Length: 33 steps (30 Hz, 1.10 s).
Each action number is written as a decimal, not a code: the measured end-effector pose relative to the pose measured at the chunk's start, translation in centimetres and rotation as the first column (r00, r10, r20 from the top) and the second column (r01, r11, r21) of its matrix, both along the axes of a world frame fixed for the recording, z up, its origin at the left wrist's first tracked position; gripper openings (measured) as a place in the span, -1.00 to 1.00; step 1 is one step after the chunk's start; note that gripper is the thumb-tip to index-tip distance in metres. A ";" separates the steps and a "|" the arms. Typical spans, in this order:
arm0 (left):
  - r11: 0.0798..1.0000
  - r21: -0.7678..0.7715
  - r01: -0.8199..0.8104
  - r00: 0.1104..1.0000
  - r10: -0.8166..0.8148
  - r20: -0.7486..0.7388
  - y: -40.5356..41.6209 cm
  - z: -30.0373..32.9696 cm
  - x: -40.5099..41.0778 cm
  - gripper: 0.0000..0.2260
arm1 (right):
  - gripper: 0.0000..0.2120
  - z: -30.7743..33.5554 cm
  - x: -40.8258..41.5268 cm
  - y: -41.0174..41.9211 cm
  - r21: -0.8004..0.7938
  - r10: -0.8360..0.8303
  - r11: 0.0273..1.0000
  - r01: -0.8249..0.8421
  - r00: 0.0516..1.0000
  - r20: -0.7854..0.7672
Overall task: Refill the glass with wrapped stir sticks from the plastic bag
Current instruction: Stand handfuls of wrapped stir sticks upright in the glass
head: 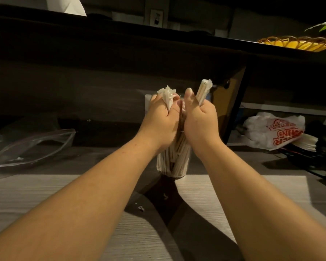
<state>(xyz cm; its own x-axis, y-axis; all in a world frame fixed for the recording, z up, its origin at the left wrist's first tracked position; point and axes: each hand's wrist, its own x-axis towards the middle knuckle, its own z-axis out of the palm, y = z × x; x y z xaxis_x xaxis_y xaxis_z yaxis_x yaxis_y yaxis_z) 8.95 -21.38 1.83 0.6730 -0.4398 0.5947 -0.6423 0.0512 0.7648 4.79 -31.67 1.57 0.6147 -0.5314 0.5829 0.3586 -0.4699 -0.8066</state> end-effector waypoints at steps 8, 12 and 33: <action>0.985 -0.165 0.046 0.997 -0.036 0.065 1.0 0.3 -0.1 -0.77 | -0.64 -0.6 -1.3 -0.3 -0.067 0.228 0.972 -0.224 0.972 0.055; 0.998 -0.064 -0.017 0.971 0.032 0.235 1.0 0.9 -0.3 -0.74 | -0.77 0.5 -1.2 -0.4 -0.139 0.172 0.979 -0.147 0.967 0.187; 0.992 0.007 -0.125 0.986 0.123 0.109 0.2 -1.4 0.4 -0.57 | -0.95 -0.1 -0.9 -0.2 -0.218 -0.064 0.970 0.109 0.976 0.207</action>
<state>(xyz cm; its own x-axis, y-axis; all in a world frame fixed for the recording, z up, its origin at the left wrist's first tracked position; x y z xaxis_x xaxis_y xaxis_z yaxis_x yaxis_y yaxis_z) 9.35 -21.16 0.39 0.6549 -0.3655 0.6615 -0.7219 -0.0437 0.6906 3.93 -31.89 1.50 0.4332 -0.4171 0.7990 0.4492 -0.6686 -0.5926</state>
